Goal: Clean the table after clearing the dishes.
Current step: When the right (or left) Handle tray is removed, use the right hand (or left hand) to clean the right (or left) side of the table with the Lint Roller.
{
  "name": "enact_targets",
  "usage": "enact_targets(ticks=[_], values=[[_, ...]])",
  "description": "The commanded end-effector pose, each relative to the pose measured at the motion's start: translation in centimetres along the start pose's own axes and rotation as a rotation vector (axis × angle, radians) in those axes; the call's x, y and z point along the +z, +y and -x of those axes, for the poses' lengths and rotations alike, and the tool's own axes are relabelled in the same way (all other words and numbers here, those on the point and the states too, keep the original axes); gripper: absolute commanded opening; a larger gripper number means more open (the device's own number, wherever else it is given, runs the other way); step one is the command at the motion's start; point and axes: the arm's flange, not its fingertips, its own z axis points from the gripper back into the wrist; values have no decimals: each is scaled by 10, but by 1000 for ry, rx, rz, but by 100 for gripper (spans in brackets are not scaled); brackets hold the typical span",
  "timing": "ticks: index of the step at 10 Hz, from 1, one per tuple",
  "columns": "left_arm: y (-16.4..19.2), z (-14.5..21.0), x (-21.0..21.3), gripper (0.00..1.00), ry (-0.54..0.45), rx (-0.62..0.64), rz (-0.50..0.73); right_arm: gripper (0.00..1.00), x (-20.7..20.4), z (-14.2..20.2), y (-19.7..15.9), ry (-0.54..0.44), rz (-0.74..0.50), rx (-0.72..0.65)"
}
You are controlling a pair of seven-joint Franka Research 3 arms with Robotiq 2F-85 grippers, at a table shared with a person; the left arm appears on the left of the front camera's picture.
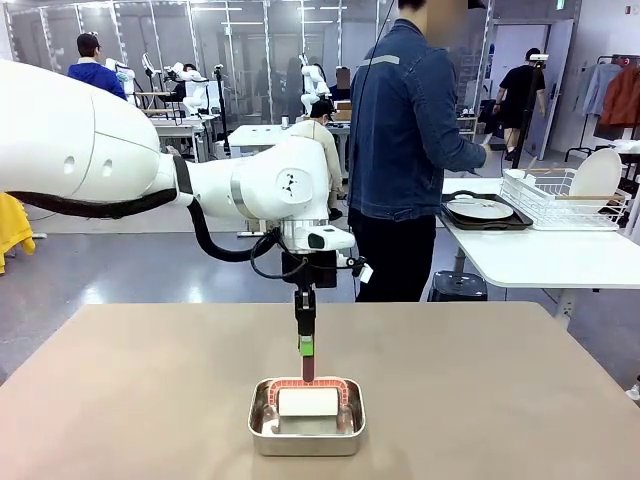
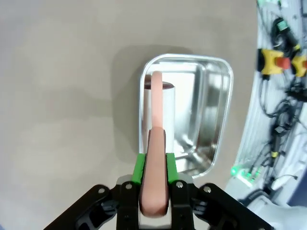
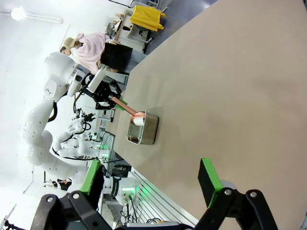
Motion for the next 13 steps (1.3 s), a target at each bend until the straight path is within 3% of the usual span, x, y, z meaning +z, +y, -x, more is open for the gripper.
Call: enact_targets(ticks=[1, 2, 4, 5, 8, 11, 13], values=[[-40, 16, 36, 0, 29, 177, 41, 100, 2, 2, 1, 3, -7, 20], [-56, 40, 63, 0, -84, 242, 28, 100, 2, 2, 1, 3, -7, 20], [-47, 97, 101, 0, -315, 540, 81, 100, 2, 2, 1, 3, -7, 20], [-36, 132, 109, 0, -433, 695, 85, 100, 2, 2, 1, 3, -7, 20], [-20, 233, 96, 0, -694, 953, 161, 100, 2, 2, 1, 3, -7, 20], [-4, 321, 53, 0, -807, 1207, 204, 100, 2, 2, 1, 3, -7, 20], [12, 339, 12, 0, -859, 1289, 254, 100, 2, 2, 1, 3, -7, 20]])
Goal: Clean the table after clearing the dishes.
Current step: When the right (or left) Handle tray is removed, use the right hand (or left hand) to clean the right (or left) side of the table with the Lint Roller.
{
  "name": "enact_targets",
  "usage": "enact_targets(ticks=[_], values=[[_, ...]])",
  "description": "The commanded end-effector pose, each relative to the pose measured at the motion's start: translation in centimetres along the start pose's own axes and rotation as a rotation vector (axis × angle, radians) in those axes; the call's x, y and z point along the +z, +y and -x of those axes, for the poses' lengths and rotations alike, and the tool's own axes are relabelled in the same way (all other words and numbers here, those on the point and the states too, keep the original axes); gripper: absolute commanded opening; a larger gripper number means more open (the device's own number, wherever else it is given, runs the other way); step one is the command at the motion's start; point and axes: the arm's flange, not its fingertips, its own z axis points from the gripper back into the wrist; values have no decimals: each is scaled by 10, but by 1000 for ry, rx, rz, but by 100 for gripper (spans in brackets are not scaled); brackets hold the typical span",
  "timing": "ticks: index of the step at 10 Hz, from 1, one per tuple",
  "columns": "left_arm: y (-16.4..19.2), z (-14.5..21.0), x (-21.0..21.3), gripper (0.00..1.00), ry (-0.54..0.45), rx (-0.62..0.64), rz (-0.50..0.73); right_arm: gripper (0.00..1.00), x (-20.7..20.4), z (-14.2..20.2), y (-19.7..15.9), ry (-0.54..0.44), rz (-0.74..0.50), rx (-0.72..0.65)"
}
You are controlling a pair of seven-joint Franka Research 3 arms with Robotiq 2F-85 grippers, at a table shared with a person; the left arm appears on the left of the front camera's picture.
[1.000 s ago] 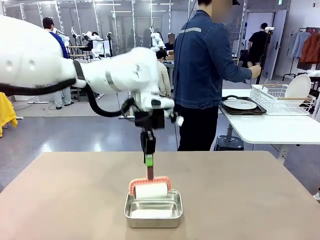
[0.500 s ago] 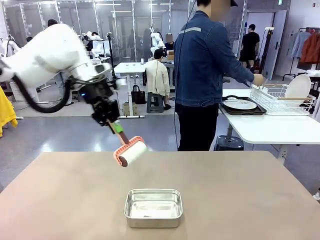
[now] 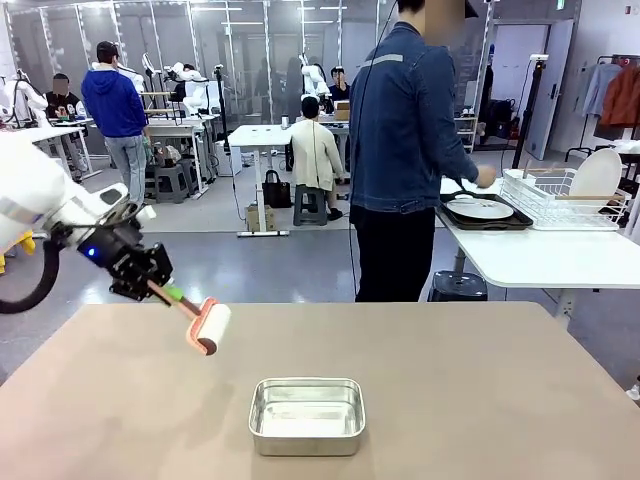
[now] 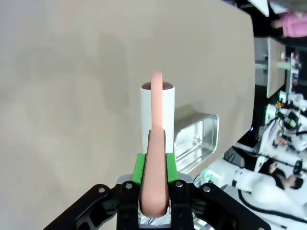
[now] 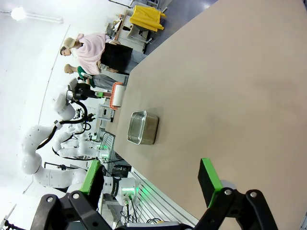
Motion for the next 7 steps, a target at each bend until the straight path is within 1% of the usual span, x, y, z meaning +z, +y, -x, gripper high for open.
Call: enact_targets(ticks=[1, 2, 3, 7], values=[[8, 6, -33, 0, -42, 20, 70, 100, 1, 2, 1, 4, -7, 20], [20, 7, -46, 0, -48, -21, 90, 100, 1, 2, 1, 4, -7, 20], [14, 6, -16, 0, -6, 38, 22, 100, 1, 2, 1, 4, -7, 20], [14, 6, -16, 0, -6, 38, 22, 100, 1, 2, 1, 4, -7, 20]])
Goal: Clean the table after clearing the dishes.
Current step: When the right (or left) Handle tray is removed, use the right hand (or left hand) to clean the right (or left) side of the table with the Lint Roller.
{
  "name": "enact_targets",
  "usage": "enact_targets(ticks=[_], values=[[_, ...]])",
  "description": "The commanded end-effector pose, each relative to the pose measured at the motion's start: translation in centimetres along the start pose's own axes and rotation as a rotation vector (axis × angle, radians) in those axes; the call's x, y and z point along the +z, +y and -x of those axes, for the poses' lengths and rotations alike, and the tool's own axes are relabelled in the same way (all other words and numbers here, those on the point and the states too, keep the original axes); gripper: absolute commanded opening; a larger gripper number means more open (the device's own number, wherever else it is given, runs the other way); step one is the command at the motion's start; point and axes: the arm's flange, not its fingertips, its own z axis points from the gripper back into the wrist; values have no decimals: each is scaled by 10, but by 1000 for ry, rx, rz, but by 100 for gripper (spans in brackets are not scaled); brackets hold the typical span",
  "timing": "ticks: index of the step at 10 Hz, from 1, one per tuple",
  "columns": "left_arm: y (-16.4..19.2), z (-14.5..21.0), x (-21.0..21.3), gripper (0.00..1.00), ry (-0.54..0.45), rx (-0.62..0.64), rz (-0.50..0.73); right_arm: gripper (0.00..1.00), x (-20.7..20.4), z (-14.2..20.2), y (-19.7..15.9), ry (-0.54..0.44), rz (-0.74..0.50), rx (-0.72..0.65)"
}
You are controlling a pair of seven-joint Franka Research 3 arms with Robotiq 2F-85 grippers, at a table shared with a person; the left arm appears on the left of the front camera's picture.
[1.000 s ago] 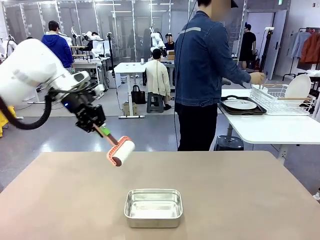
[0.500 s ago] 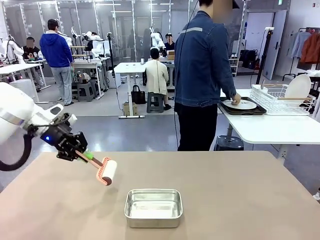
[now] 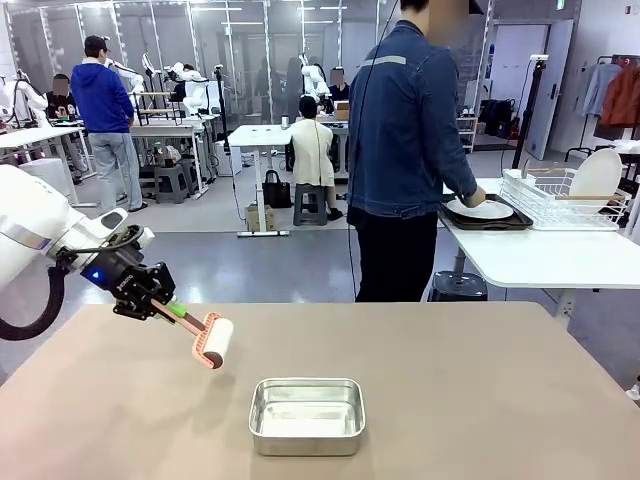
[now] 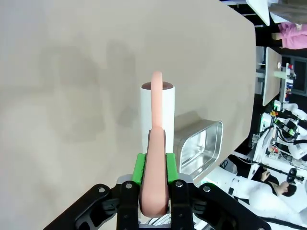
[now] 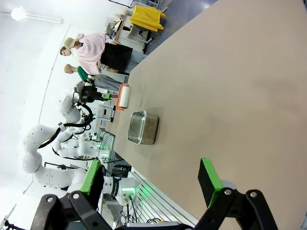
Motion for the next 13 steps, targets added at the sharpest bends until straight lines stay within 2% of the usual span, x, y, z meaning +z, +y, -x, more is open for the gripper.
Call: enact_targets(ticks=[1, 2, 6, 9, 13], values=[[-3, 0, 6, 0, 15, 11, -3, 100, 1, 2, 1, 4, -6, 20], [0, 0, 0, 21, 0, 0, 0, 100, 1, 2, 1, 4, -6, 20], [30, -10, -31, 21, 70, 16, 81, 100, 1, 2, 1, 4, -6, 20], [64, -6, -44, 21, 59, 43, 121, 100, 1, 2, 1, 4, -6, 20], [127, -4, -23, 21, 28, 23, 162, 100, 1, 2, 1, 4, -6, 20]])
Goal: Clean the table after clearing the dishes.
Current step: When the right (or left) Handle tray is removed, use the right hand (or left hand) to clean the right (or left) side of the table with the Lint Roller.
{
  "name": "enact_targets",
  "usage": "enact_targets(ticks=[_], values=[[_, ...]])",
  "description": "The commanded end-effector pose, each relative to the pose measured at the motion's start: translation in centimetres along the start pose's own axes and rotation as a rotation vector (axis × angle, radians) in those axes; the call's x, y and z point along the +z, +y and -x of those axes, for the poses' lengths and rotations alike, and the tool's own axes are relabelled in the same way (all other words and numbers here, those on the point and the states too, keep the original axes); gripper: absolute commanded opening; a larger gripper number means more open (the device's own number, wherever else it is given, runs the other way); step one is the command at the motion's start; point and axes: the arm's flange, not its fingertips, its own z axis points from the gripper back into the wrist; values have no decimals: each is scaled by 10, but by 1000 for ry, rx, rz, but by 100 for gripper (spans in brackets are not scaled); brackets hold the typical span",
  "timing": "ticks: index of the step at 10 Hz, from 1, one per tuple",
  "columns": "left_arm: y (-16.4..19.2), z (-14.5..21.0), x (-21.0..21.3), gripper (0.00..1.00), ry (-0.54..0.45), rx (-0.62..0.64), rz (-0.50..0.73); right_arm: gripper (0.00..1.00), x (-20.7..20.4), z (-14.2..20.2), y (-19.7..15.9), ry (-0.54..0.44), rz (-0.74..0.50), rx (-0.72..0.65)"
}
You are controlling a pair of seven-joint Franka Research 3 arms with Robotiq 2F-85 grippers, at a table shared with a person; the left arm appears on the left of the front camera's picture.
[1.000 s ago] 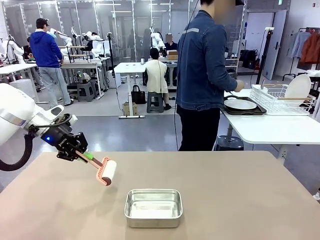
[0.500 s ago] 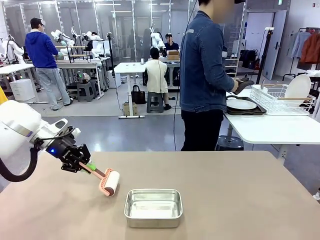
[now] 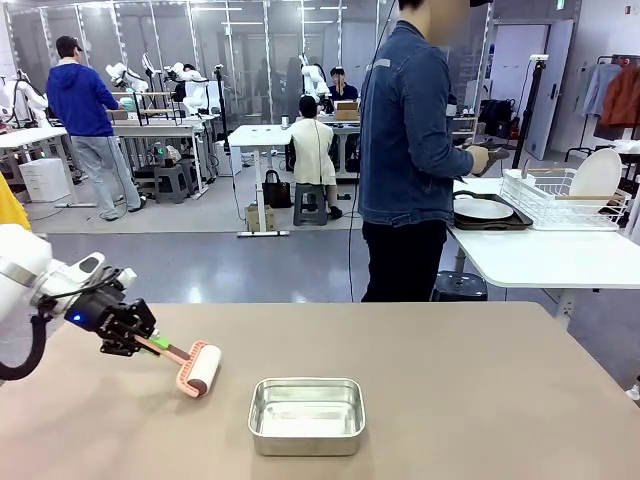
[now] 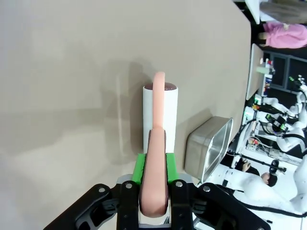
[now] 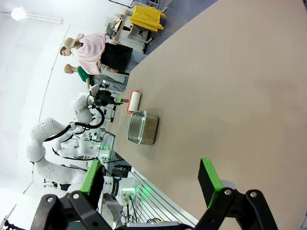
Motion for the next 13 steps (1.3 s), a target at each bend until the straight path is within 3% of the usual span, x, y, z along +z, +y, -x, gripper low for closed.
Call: enact_targets(ticks=[1, 5, 8, 13], values=[[27, -6, 22, 21, -28, -31, 27, 100, 1, 2, 1, 4, -6, 20], [88, -9, 101, 21, -23, -117, 13, 100, 1, 2, 1, 4, -6, 20], [129, -9, 156, 21, -70, -101, -35, 100, 1, 2, 1, 4, -6, 20], [155, 16, 251, 21, -110, -100, -3, 100, 1, 2, 1, 4, -6, 20]])
